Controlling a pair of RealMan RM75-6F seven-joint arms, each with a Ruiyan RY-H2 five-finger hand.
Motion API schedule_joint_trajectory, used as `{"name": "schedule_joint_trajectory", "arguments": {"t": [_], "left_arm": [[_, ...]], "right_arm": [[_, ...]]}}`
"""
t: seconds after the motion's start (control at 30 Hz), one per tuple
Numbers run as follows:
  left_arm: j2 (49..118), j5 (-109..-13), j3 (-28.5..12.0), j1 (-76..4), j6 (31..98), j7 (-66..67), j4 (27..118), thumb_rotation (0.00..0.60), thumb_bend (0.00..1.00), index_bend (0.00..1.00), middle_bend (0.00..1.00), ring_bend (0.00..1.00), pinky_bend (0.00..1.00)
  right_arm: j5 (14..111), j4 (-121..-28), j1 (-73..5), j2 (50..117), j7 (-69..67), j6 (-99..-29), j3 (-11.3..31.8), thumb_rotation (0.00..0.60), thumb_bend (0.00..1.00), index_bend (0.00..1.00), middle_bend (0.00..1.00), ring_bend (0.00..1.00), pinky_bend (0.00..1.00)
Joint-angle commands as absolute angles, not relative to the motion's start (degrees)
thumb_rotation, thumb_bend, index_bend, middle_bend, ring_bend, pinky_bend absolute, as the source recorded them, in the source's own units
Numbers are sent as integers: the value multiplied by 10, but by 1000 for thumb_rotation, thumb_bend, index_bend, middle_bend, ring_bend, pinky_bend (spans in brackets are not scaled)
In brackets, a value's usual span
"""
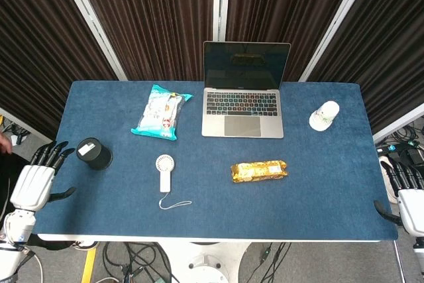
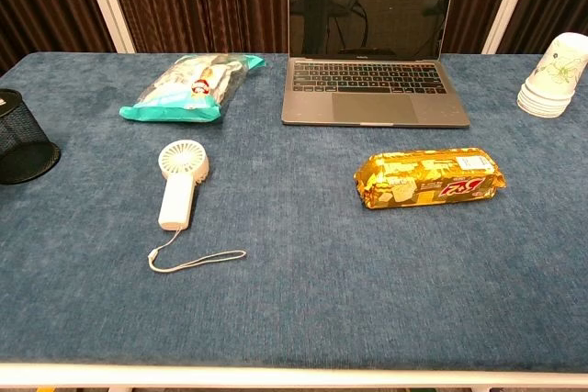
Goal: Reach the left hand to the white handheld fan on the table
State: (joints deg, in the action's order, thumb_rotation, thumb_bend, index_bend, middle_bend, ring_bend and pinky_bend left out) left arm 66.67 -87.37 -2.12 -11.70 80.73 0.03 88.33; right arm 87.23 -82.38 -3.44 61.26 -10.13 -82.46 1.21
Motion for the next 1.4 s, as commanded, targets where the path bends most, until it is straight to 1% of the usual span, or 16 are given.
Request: {"name": "schedule_joint_trajectory", "arguments": {"t": [0.03,0.53,0.57,0.6,0.63,0.67,0.7,0.73,0.77,0.8,0.83,0.87,1.0,1.17,1.3,1.4], "left_arm": [[666,-874,-21,-117,808,2,884,600,119,149,78,0,99],[668,-884,-18,-117,811,4,889,600,127,141,78,0,111],[668,-883,-18,-118,810,8,891,600,158,138,80,0,123],[668,-881,-20,-118,810,14,891,600,236,136,93,15,154],[669,-874,-24,-118,811,26,894,600,329,135,127,59,200],[669,-869,-26,-117,811,35,896,600,392,135,166,106,238],[668,-864,-27,-117,809,44,901,600,483,135,269,225,326],[665,-859,-26,-118,804,54,909,600,539,135,384,348,422],[663,-858,-24,-118,800,58,916,600,576,135,512,480,525],[660,-858,-20,-119,793,61,924,600,595,135,614,582,604],[659,-859,-17,-120,788,64,927,600,608,135,713,680,675],[658,-860,-14,-122,781,68,928,600,614,135,781,744,716],[650,-861,-2,-138,738,71,940,600,613,135,848,819,767],[645,-901,16,-152,718,87,953,600,611,134,852,824,772],[655,-926,32,-163,699,96,962,600,612,134,852,824,775],[666,-937,36,-175,684,97,963,600,612,135,852,824,774]], "right_arm": [[873,-823,-34,612,-102,-826,12,600,200,0,0,0,0],[872,-824,-35,612,-103,-823,12,600,200,0,0,0,0],[872,-825,-35,612,-103,-823,13,600,201,0,0,0,0],[872,-825,-35,612,-102,-824,13,600,201,0,0,0,0],[872,-825,-36,612,-102,-825,14,600,201,0,0,0,0],[872,-826,-36,612,-102,-825,14,600,201,0,0,0,0],[872,-828,-35,612,-103,-825,14,600,200,0,0,0,0],[874,-830,-34,611,-102,-826,12,600,200,0,0,0,0],[876,-833,-33,609,-101,-826,10,600,200,0,0,0,0],[881,-836,-33,606,-99,-827,8,600,200,0,0,0,0],[884,-838,-33,604,-99,-830,7,600,200,0,0,0,0],[887,-838,-33,603,-100,-833,7,600,200,0,0,0,0],[880,-837,-36,602,-105,-829,12,600,200,0,0,0,0],[882,-834,-38,608,-106,-818,6,600,200,0,0,0,0],[883,-837,-40,607,-105,-817,6,600,200,0,0,0,0],[884,-842,-41,605,-101,-819,8,600,200,0,0,0,0]]}}
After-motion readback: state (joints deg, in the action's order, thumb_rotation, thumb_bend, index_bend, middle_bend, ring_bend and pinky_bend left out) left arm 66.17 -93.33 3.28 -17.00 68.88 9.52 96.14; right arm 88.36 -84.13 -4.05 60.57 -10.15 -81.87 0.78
